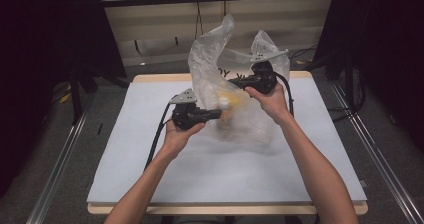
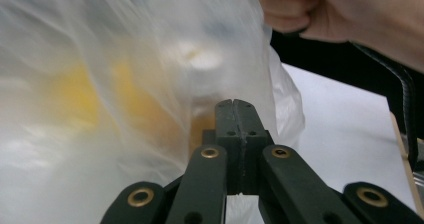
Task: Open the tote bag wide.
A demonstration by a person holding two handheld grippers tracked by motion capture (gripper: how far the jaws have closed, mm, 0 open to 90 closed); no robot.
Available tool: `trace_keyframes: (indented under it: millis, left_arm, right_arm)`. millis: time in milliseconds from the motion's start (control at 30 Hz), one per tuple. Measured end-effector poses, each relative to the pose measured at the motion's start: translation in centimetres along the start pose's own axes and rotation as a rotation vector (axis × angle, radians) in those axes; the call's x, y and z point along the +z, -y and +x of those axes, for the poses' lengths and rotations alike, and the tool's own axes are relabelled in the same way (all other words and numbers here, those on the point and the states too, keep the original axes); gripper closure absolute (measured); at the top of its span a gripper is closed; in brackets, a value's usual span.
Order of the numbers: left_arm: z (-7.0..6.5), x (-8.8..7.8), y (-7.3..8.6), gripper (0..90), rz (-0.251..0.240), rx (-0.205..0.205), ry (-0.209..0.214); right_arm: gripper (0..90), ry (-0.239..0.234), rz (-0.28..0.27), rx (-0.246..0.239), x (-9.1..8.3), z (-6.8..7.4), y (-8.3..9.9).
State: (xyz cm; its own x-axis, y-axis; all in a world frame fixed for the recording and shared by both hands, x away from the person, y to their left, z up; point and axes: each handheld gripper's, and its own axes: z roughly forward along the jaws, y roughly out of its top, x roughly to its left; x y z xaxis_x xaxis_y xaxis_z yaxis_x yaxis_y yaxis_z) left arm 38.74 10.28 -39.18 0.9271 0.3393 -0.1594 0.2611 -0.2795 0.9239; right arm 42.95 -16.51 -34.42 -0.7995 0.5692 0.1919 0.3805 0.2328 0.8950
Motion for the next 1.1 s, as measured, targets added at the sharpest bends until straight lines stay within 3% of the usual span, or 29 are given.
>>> trace_keyframes:
  millis: [200, 300, 467, 600, 733, 767, 867, 933, 967, 1100]
  left_arm:
    - [-1.3, -0.8, -2.0, 90.0, -0.058, 0.029, 0.017]
    - [-1.9, -1.0, -3.7, 90.0, -0.095, 0.049, 0.026]
    - [-2.5, -0.7, -5.9, 90.0, -0.156, 0.055, 0.068]
    - [-2.9, -0.2, -7.6, 90.0, -0.173, 0.082, 0.095]
    - [-3.1, 0.1, -9.2, 90.0, -0.205, 0.086, 0.094]
    - [-2.9, 0.2, -9.6, 90.0, -0.193, 0.094, 0.073]
    - [-1.7, 0.5, -9.5, 90.0, -0.167, 0.053, 0.022]
    - [-0.7, 0.4, -8.9, 90.0, -0.167, 0.016, 0.015]
    - [-0.2, 0.5, -8.4, 90.0, -0.155, 0.007, -0.008]
    - [0.4, 0.3, -7.0, 90.0, -0.108, 0.006, -0.043]
  right_arm:
    - [90.0, -0.017, 0.004, 0.008, -0.5, 1.0, 1.8]
    - [90.0, -0.027, -0.03, 0.011, -0.9, 1.4, 2.2]
    - [90.0, -0.028, -0.039, 0.019, -0.8, 2.0, 2.5]
    - [90.0, -0.03, -0.043, 0.024, -0.5, 2.5, 2.7]
    - [90.0, -0.023, -0.044, 0.024, -0.2, 2.9, 2.7]
    - [90.0, -0.028, -0.045, 0.025, -0.2, 3.0, 2.7]
    - [90.0, -0.028, -0.04, 0.02, -0.2, 3.3, 3.0]
    - [90.0, -0.031, -0.045, 0.019, -0.4, 3.6, 3.2]
    - [90.0, -0.031, -0.046, 0.018, -0.5, 3.7, 3.3]
    - [90.0, -0.036, -0.034, -0.004, -0.8, 4.3, 3.8]
